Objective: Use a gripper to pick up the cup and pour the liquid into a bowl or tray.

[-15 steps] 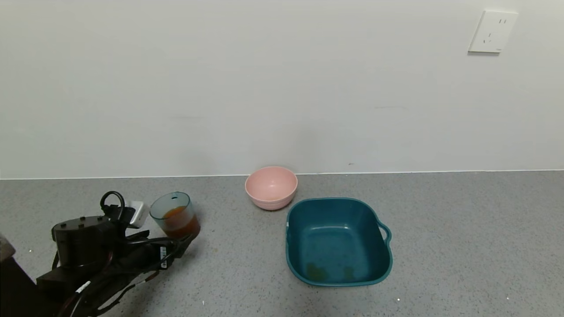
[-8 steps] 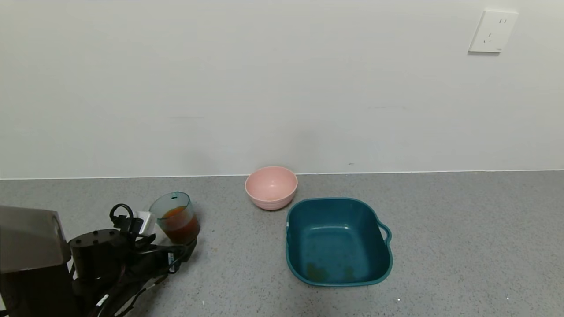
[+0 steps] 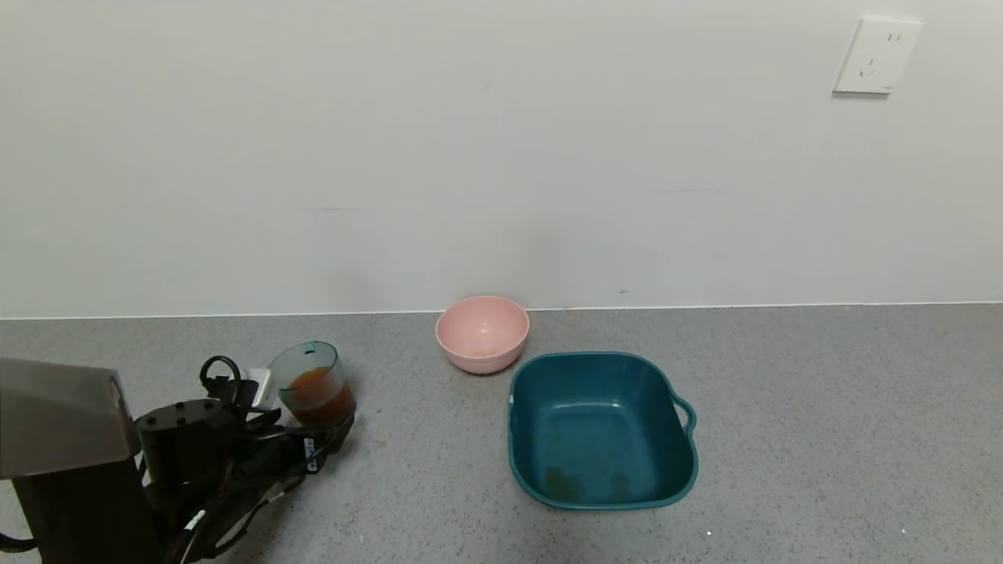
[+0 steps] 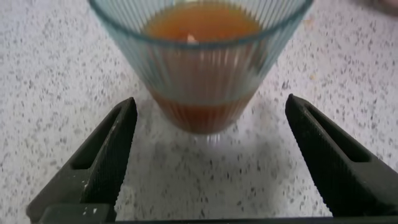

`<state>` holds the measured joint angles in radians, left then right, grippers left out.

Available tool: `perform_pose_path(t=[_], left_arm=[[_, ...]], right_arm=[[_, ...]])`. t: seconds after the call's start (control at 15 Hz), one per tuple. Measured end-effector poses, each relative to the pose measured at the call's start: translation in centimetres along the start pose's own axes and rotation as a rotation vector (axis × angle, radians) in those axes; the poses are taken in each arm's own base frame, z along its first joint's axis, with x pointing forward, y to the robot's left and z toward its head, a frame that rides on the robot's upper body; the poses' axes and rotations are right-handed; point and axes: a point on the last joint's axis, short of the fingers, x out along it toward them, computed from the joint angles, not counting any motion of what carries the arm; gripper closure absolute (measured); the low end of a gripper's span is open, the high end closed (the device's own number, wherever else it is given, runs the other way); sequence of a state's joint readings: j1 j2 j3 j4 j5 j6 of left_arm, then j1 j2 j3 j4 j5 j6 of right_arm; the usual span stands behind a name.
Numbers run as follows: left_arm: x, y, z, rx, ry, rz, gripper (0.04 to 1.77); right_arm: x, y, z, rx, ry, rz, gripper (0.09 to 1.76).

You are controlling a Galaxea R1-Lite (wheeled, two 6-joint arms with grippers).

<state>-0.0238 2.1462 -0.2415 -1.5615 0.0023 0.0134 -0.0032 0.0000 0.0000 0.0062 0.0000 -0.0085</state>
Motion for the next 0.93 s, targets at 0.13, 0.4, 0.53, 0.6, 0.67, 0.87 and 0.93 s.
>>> perform_pose_path(t=[0.13,0.4,0.53,0.6,0.67,0.87,0.93], left_arm=[[0.4,-0.1,0.4,0.001,-0.022,-0.002,0.09],[1.5,-0.2,1.2,0.002,-0.067,-0.002,0.09],[2.0,-0.2,1.1,0.003,-0.071,0.002,0.09],[2.1,-0.2,1.0,0.003,-0.069,0.001,0.09],[2.2,-0.2,1.0,0.003,-0.066,0.001,0.09],[2.4,-0.2,0.9,0.003,-0.066,0.0,0.09],[2.4,-0.2,0.9,0.003,-0.067,0.0,0.09]], right_arm=[[0.0,0.0,0.0,0.0,0.0,0.0,0.14],[0.0,0.0,0.0,0.0,0.0,0.0,0.14],[0.0,0.0,0.0,0.0,0.0,0.0,0.14],[0.0,0.0,0.0,0.0,0.0,0.0,0.14],[0.0,0.0,0.0,0.0,0.0,0.0,0.14],[0.0,0.0,0.0,0.0,0.0,0.0,0.14],[0.0,0.0,0.0,0.0,0.0,0.0,0.14]])
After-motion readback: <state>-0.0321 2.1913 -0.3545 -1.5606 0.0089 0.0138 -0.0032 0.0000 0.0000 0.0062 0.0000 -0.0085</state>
